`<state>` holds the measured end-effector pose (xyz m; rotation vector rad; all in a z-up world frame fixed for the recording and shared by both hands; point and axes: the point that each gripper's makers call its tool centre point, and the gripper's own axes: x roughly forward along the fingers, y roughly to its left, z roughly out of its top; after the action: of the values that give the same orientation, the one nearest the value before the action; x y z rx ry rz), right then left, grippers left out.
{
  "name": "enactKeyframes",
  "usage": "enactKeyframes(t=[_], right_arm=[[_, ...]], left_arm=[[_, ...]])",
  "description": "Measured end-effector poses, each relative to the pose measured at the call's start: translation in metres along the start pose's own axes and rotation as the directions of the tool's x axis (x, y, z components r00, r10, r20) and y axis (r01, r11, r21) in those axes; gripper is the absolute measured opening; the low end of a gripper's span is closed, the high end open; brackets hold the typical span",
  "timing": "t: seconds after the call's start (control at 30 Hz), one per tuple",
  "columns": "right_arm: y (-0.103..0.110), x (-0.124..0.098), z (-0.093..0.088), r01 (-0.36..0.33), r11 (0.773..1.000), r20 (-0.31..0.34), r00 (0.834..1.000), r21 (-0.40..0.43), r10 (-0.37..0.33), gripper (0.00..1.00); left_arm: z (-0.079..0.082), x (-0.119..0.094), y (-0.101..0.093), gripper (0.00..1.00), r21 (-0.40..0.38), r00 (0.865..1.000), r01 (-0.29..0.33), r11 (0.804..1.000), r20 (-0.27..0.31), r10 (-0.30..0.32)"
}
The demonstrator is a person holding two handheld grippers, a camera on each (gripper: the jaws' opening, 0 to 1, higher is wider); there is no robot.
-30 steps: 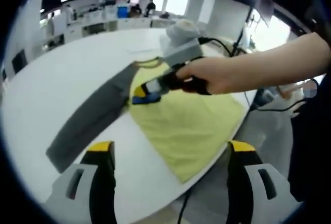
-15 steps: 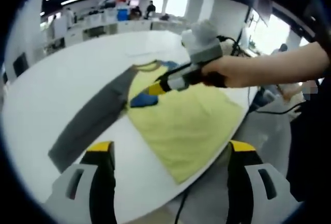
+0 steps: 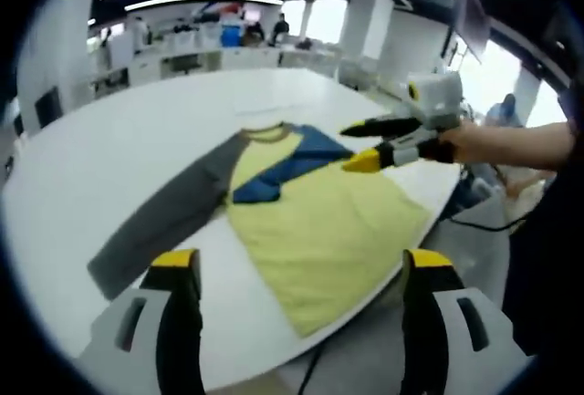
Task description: Fold the garment on the visible template until the final outline fits inside the template.
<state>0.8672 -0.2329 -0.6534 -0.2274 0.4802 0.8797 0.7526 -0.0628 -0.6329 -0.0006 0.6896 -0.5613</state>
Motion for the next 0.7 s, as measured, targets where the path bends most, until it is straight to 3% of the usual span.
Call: enactKeyframes(t=[0.37, 0.7], right_arm=[[-0.039, -0.079, -0.016, 0.03, 0.999, 0.06, 0.998, -0.021, -0.029, 0.81], [-0.06, -0.124, -0.022, 0.035, 0.999, 0.067, 0.997, 0.029, -0.037, 0.97]], left_arm=[[0.004, -0.001, -0.003, 0.87, 0.006, 0.999, -0.039, 0.999, -0.009, 0.039], [0.007, 0.0, -0.003, 0.87, 0.001, 0.998, -0.062, 0.998, -0.012, 0.062]])
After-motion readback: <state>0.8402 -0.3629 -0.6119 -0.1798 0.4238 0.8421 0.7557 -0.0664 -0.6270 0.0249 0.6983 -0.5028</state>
